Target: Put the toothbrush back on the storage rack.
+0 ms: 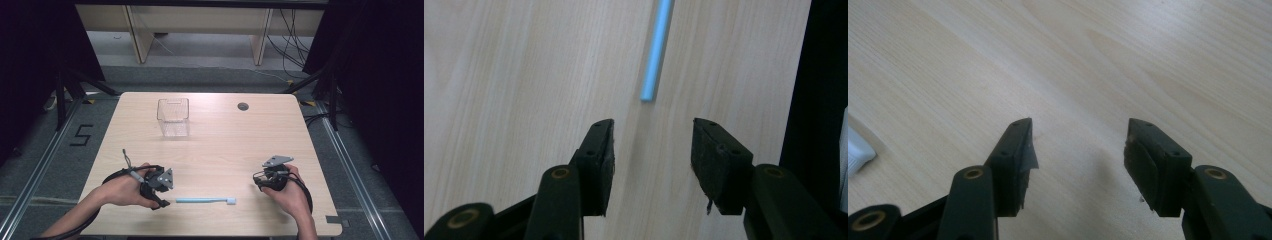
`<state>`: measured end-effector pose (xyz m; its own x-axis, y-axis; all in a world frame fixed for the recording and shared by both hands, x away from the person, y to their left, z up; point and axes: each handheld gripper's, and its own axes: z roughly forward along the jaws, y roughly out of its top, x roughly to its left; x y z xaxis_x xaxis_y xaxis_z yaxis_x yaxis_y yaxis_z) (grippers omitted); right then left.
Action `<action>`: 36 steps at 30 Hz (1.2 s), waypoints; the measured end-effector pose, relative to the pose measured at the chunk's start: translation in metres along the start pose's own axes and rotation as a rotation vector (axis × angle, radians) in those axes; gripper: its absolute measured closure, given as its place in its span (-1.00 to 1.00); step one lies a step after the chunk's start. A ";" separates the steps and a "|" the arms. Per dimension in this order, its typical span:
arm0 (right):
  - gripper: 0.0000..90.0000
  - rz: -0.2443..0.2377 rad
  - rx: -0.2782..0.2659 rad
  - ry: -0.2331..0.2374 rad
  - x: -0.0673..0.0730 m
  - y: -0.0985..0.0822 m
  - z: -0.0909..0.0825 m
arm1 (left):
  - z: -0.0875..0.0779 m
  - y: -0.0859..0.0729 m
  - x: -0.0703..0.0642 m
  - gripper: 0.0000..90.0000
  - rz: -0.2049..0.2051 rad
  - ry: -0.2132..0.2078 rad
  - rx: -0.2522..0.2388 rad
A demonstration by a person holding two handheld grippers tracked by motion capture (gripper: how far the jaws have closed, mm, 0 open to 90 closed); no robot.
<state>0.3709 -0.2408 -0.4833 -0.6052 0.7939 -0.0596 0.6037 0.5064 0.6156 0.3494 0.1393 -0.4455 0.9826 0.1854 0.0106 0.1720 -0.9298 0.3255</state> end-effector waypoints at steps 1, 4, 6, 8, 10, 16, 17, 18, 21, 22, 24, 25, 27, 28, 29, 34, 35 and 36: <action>0.02 0.018 0.008 0.006 0.001 0.001 -0.001 | 0.001 0.003 0.000 0.15 0.012 -0.003 0.009; 0.02 0.020 0.008 0.005 0.001 0.001 -0.002 | 0.003 0.010 0.002 0.17 0.034 -0.003 0.027; 0.02 0.013 0.010 0.011 0.001 0.001 -0.001 | 0.005 0.015 0.003 0.18 0.050 0.004 0.041; 0.02 0.003 0.002 0.008 0.001 0.001 0.000 | 0.006 0.019 0.003 0.19 0.064 0.003 0.042; 0.02 0.014 0.011 0.014 0.002 0.001 0.001 | 0.006 0.023 0.003 0.20 0.073 0.001 0.036; 0.02 0.037 0.014 0.019 0.004 0.001 0.001 | 0.013 0.032 -0.001 0.23 0.102 -0.018 0.044; 0.02 0.025 0.013 0.018 0.003 0.001 0.001 | 0.014 0.033 -0.001 0.24 0.108 -0.018 0.048; 0.02 0.021 0.012 0.018 0.003 0.001 0.002 | 0.015 0.035 -0.001 0.25 0.107 -0.022 0.052; 0.02 0.014 0.012 0.017 0.003 0.001 0.002 | 0.018 0.039 -0.001 0.29 0.112 -0.030 0.067; 0.02 0.014 0.012 0.017 0.003 0.001 0.002 | 0.019 0.040 -0.001 0.29 0.117 -0.031 0.069; 0.02 0.001 0.008 0.016 0.003 0.001 0.002 | 0.021 0.043 -0.001 0.31 0.123 -0.039 0.080; 0.02 0.012 0.008 0.019 0.004 0.001 0.003 | 0.022 0.044 -0.001 0.32 0.120 -0.043 0.082; 0.02 0.011 0.008 0.022 0.004 0.002 0.002 | 0.025 0.047 -0.001 0.34 0.131 -0.041 0.104; 0.02 0.010 0.009 0.022 0.004 0.002 0.002 | 0.027 0.048 -0.001 0.34 0.126 -0.045 0.108; 0.02 0.010 0.009 0.022 0.004 0.002 0.002 | 0.027 0.048 -0.001 0.35 0.126 -0.045 0.108; 0.02 0.004 0.005 0.021 0.004 0.002 0.002 | 0.034 0.053 -0.002 0.38 0.143 -0.048 0.131; 0.02 0.004 0.005 0.021 0.004 0.002 0.002 | 0.034 0.053 -0.002 0.38 0.143 -0.048 0.131; 0.02 0.010 0.000 0.019 0.004 0.002 0.002 | 0.034 0.055 -0.002 0.38 0.152 -0.048 0.140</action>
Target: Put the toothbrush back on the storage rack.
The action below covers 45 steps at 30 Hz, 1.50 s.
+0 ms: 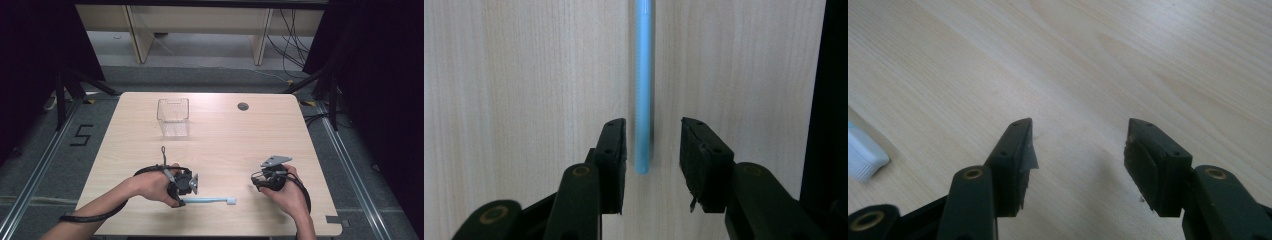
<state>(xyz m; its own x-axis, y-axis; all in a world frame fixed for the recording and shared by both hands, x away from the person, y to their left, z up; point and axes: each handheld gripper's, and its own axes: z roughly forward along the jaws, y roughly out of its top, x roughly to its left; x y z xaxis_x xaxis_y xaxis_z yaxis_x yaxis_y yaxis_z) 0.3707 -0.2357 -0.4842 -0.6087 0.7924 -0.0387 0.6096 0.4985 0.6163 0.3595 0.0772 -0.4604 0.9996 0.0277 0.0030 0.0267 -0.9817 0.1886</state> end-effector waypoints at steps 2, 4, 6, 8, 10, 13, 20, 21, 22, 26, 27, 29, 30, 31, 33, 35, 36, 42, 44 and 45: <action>0.02 0.000 0.001 0.002 0.000 0.000 0.000 | 0.001 0.002 0.000 0.38 0.004 0.001 0.002; 0.02 0.001 0.001 0.002 0.000 0.000 0.000 | 0.001 0.004 0.000 0.38 0.002 -0.004 0.001; 0.01 0.000 0.000 0.003 0.000 0.000 0.000 | 0.001 0.007 0.001 0.38 0.011 -0.003 0.007; 0.01 0.000 0.000 0.003 0.000 0.000 0.000 | 0.001 0.010 0.001 0.38 0.017 -0.005 0.006; 0.01 0.001 0.005 0.003 0.000 0.000 0.000 | 0.002 0.012 0.001 0.38 0.012 -0.004 0.004; 0.01 0.000 0.000 0.003 0.000 0.000 0.000 | 0.003 0.014 0.002 0.38 0.016 -0.005 0.008; 0.01 0.003 0.007 0.008 0.001 0.001 0.000 | 0.005 0.018 0.003 0.38 0.030 -0.019 0.035; 0.01 0.007 0.009 0.009 0.001 0.001 -0.001 | 0.005 0.018 0.003 0.38 0.033 -0.018 0.038; 0.01 0.008 0.010 0.011 0.001 0.001 -0.001 | 0.005 0.019 0.004 0.38 0.036 -0.013 0.040; 0.01 0.010 0.014 0.015 0.002 0.001 0.000 | 0.005 0.021 0.004 0.39 0.037 -0.017 0.044; 0.01 0.010 0.014 0.015 0.002 0.001 0.000 | 0.006 0.022 0.004 0.39 0.033 -0.018 0.041; 0.01 -0.005 0.006 0.006 0.002 0.001 0.001 | 0.007 0.023 0.004 0.39 0.044 -0.019 0.044; 0.01 -0.004 0.002 0.006 0.002 0.001 0.002 | 0.008 0.024 0.004 0.39 0.047 -0.021 0.046; 0.01 -0.003 0.003 0.006 0.002 0.001 0.002 | 0.009 0.025 0.004 0.40 0.047 -0.025 0.052; 0.01 0.001 0.006 0.009 0.002 0.001 0.001 | 0.010 0.025 0.004 0.40 0.049 -0.027 0.053; 0.01 0.022 0.016 0.017 0.004 0.001 0.000 | 0.010 0.026 0.005 0.41 0.048 -0.025 0.050; 0.01 0.023 0.016 0.018 0.004 0.001 0.000 | 0.010 0.026 0.006 0.41 0.049 -0.025 0.052; 0.01 0.012 0.013 0.015 0.003 0.001 0.001 | 0.014 0.029 0.007 0.44 0.056 -0.023 0.064; 0.01 0.023 0.017 0.020 0.004 0.001 0.000 | 0.015 0.030 0.007 0.45 0.056 -0.028 0.067; 0.01 0.024 0.017 0.020 0.004 0.001 0.000 | 0.016 0.030 0.007 0.46 0.060 -0.027 0.071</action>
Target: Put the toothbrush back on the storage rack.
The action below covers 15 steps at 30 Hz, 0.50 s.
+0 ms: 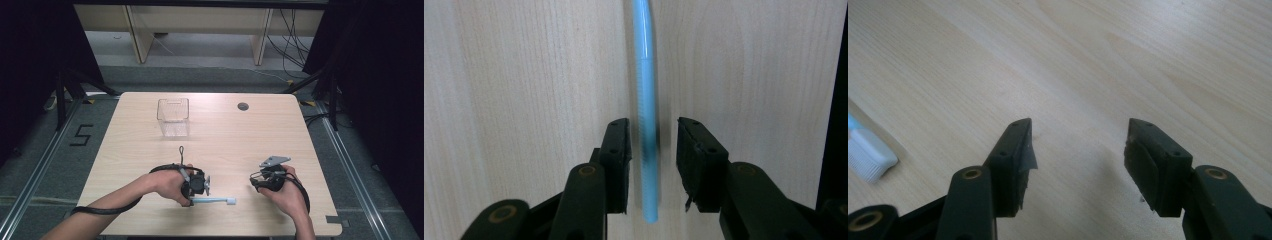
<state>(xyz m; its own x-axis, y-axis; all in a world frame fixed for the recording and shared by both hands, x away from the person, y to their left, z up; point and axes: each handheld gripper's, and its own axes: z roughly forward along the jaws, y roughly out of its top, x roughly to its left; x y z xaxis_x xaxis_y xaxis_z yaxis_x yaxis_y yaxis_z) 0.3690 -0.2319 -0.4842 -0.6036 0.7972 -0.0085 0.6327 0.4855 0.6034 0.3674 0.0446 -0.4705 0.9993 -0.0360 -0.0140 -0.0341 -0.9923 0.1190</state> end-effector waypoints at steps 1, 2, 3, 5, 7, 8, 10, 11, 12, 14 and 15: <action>0.01 -0.002 -0.001 -0.001 0.000 0.000 0.000 | 0.000 0.000 0.000 0.47 0.001 0.000 0.002; 0.01 -0.002 -0.001 -0.001 0.000 0.000 0.000 | 0.001 0.001 0.001 0.47 0.002 0.000 0.004; 0.01 -0.004 -0.002 -0.001 0.000 0.000 0.000 | 0.002 0.001 0.001 0.48 0.001 0.001 0.005; 0.01 -0.009 -0.003 -0.002 -0.001 0.000 0.001 | 0.002 0.001 0.002 0.48 -0.002 -0.002 0.008; 0.01 -0.015 -0.005 -0.004 -0.001 0.000 0.001 | 0.003 0.001 0.002 0.48 -0.001 -0.002 0.013; 0.01 -0.008 -0.003 -0.003 0.000 0.000 0.001 | 0.003 0.001 0.002 0.48 -0.001 -0.004 0.014; 0.01 -0.004 -0.002 0.002 0.000 0.000 0.001 | 0.003 0.002 0.003 0.48 0.000 -0.003 0.017; 0.01 -0.010 -0.024 -0.006 0.001 -0.001 0.003 | 0.003 0.002 0.003 0.49 0.001 -0.001 0.016; 0.01 -0.010 -0.024 -0.006 0.001 -0.001 0.003 | 0.003 0.002 0.003 0.49 0.001 -0.002 0.015; 0.01 -0.002 -0.015 0.001 0.001 0.000 0.002 | 0.004 0.003 0.003 0.50 0.002 -0.003 0.018; 0.01 0.002 -0.013 0.002 0.001 0.000 0.002 | 0.004 0.004 0.003 0.50 0.003 -0.004 0.022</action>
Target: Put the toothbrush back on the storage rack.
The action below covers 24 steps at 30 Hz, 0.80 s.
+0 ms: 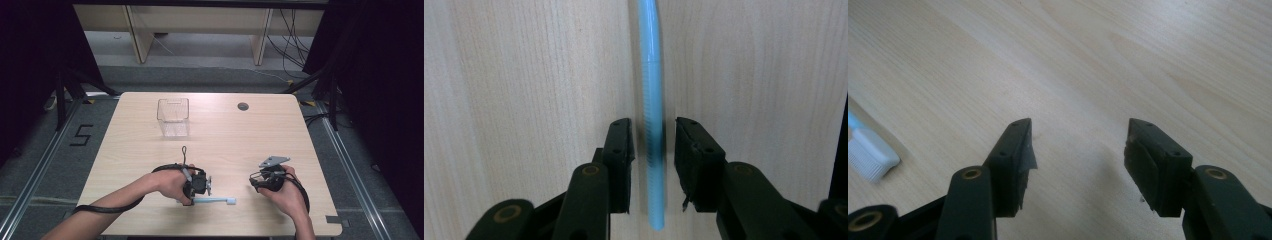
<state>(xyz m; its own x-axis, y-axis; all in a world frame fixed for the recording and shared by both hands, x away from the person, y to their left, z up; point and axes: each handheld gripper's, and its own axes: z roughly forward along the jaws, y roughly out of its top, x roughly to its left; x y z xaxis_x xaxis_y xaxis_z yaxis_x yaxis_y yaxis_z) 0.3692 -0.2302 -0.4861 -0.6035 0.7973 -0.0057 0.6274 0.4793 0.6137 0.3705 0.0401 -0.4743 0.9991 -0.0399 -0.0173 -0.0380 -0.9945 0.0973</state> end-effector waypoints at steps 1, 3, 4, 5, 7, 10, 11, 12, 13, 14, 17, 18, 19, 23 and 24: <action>0.01 -0.001 0.000 0.000 0.000 0.000 0.000 | 0.001 0.000 0.000 0.50 0.001 0.000 0.002; 0.01 -0.005 0.007 0.002 0.000 0.000 0.000 | 0.002 0.001 0.000 0.51 0.001 0.001 0.005; 0.01 -0.008 0.013 0.002 -0.001 0.000 -0.001 | 0.002 0.001 0.000 0.52 0.002 0.002 0.006; 0.01 -0.008 0.013 0.003 -0.001 0.000 -0.001 | 0.002 0.001 0.000 0.52 0.003 0.002 0.005; 0.01 -0.007 0.014 0.003 0.000 0.000 -0.001 | 0.003 0.002 0.001 0.55 0.006 -0.001 0.006; 0.01 -0.008 0.014 0.003 0.000 0.000 -0.001 | 0.003 0.003 0.001 0.57 0.012 0.002 0.006; 0.01 -0.008 0.014 0.003 0.000 0.000 -0.001 | 0.003 0.004 0.001 0.57 0.011 0.003 0.007; 0.01 -0.009 0.014 0.003 0.000 0.000 -0.001 | 0.003 0.004 0.000 0.60 0.016 0.005 0.010; 0.01 -0.009 0.014 0.002 0.000 0.000 -0.001 | 0.003 0.004 0.000 0.61 0.016 0.005 0.010; 0.01 -0.009 0.014 0.002 0.000 0.000 -0.001 | 0.003 0.004 0.000 0.61 0.021 0.009 0.012; 0.00 -0.003 0.001 0.002 0.000 0.000 0.001 | 0.003 0.005 -0.001 0.70 0.038 0.019 0.012; 0.00 -0.008 0.014 0.002 0.000 0.000 0.000 | 0.003 0.005 -0.001 0.71 0.043 0.020 0.015; 0.00 -0.003 0.018 0.005 0.000 0.000 0.000 | 0.003 0.006 -0.002 0.73 0.049 0.024 0.015; 0.00 0.009 0.020 0.007 0.001 0.000 0.000 | 0.003 0.006 -0.004 0.78 0.068 0.031 0.018; 0.00 0.009 0.020 0.007 0.001 0.000 0.000 | 0.003 0.006 -0.005 0.79 0.069 0.031 0.016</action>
<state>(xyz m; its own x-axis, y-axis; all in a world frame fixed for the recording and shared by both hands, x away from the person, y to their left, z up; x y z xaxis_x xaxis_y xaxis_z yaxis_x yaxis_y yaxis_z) 0.3684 -0.2295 -0.4864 -0.6010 0.7992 0.0054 0.6426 0.4791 0.5979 0.3656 0.0342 -0.4770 0.9942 -0.1060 0.0199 -0.1073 -0.9909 0.0810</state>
